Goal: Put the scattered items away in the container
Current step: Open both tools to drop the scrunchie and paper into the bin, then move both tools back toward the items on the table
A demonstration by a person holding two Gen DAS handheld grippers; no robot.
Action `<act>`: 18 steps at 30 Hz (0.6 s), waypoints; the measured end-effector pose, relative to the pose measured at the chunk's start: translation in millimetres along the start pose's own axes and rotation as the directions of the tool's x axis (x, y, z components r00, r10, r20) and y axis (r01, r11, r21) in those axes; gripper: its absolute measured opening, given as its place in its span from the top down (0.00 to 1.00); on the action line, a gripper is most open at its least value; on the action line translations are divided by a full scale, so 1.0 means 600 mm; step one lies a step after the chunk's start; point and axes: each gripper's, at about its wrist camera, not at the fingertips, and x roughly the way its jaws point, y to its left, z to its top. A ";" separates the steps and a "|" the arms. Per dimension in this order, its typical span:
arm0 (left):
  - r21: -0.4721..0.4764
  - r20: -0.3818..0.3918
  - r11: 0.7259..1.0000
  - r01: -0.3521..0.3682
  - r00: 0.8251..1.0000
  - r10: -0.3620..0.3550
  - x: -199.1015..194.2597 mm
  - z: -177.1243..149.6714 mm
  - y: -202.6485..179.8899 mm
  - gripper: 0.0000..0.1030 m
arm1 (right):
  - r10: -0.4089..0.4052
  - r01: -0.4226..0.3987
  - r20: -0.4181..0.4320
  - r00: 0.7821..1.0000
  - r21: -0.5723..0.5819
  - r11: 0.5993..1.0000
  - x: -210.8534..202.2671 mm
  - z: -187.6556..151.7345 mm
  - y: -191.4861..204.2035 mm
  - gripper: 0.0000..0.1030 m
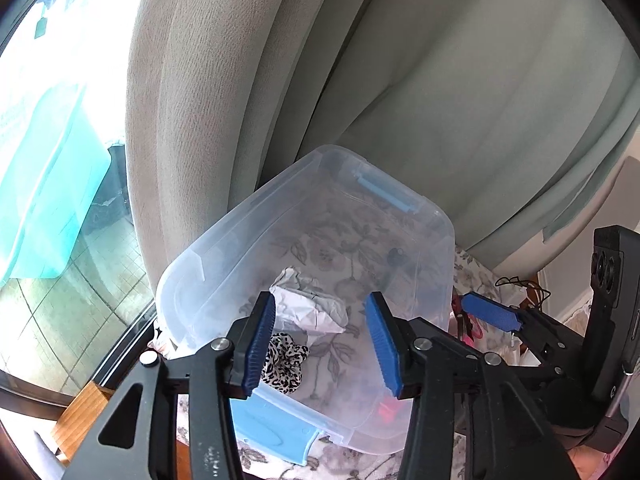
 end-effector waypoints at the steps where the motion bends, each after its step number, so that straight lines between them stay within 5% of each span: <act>1: -0.002 0.000 1.000 0.003 1.000 -0.003 -0.001 0.008 0.003 0.47 | -0.001 0.001 -0.001 1.000 -0.002 1.000 0.001 -0.001 0.000 0.17; 18: -0.002 -0.003 0.999 0.039 0.999 -0.039 0.000 0.022 -0.017 0.31 | -0.016 0.016 -0.002 1.000 0.005 1.000 -0.021 -0.023 0.001 0.17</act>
